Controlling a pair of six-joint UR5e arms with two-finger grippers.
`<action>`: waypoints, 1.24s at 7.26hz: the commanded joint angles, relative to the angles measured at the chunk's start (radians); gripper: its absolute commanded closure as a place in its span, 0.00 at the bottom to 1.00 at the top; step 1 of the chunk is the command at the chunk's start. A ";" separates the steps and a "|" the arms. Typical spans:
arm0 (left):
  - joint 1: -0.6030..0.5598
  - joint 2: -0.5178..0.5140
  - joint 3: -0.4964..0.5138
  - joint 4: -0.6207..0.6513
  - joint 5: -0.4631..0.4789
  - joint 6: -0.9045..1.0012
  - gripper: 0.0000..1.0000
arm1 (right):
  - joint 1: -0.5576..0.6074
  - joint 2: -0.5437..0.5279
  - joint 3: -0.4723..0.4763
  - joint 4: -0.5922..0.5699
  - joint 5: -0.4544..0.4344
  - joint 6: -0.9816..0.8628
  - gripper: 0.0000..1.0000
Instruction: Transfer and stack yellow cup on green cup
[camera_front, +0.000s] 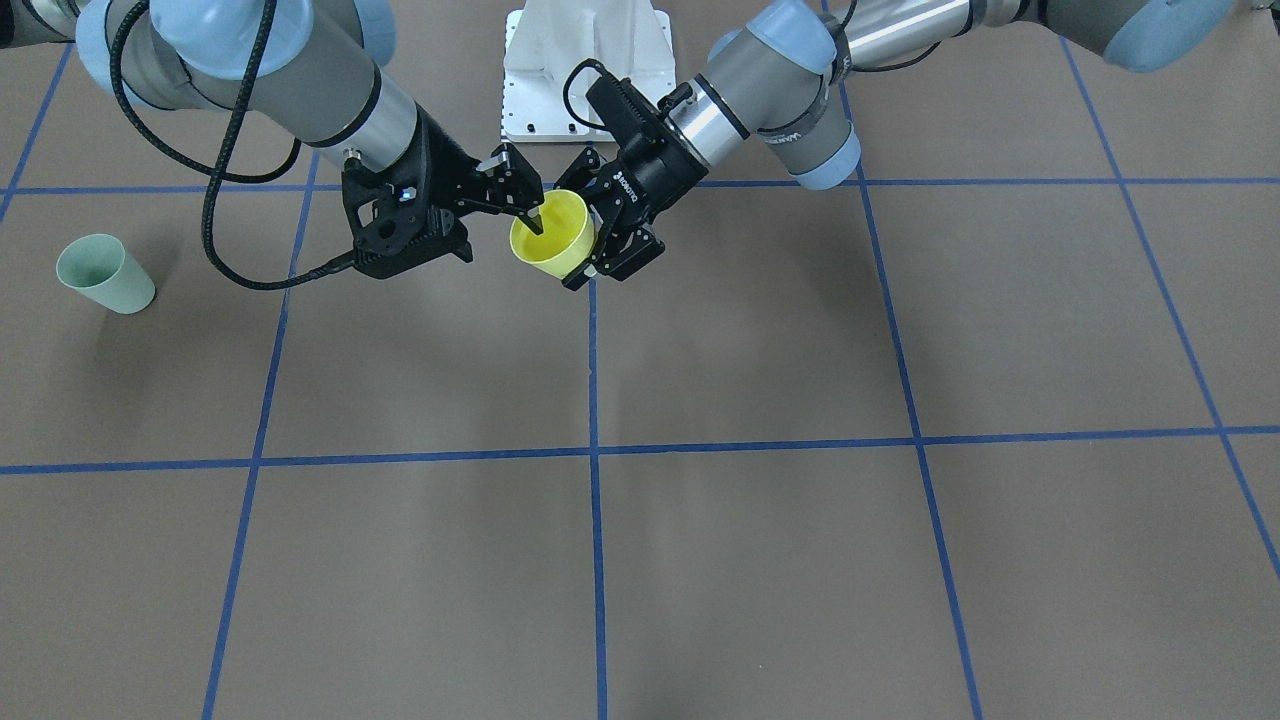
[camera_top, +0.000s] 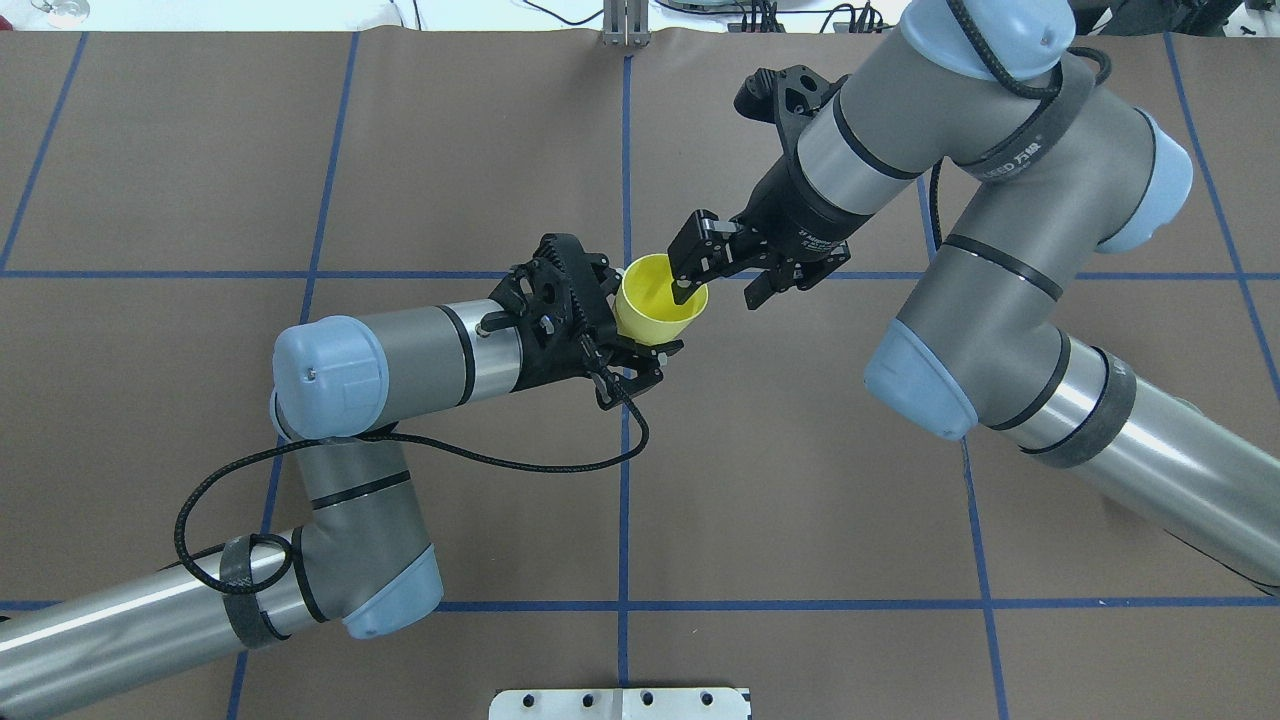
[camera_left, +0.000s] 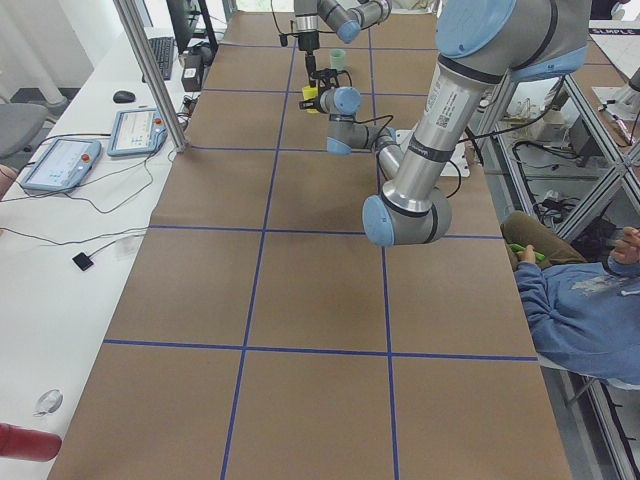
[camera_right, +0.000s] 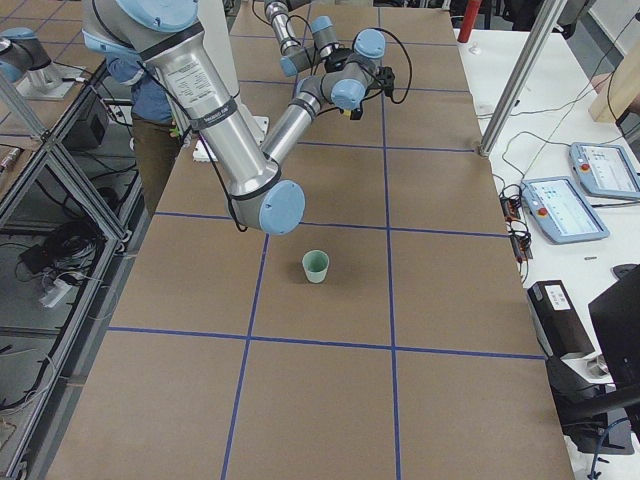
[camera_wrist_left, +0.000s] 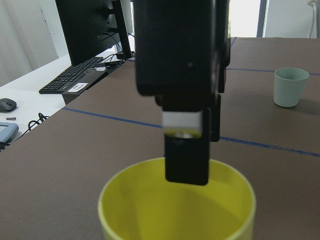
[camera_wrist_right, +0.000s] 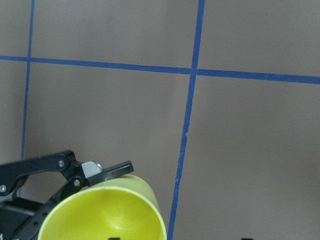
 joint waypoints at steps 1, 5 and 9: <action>0.004 -0.002 -0.001 -0.001 0.004 -0.001 0.34 | -0.010 -0.006 0.000 0.014 0.000 0.000 0.31; 0.018 -0.010 -0.002 -0.001 0.007 -0.003 0.34 | -0.011 0.000 0.000 0.020 0.003 0.002 0.63; 0.026 -0.010 -0.005 -0.008 0.009 -0.036 0.27 | -0.008 0.000 -0.003 0.020 0.038 0.008 1.00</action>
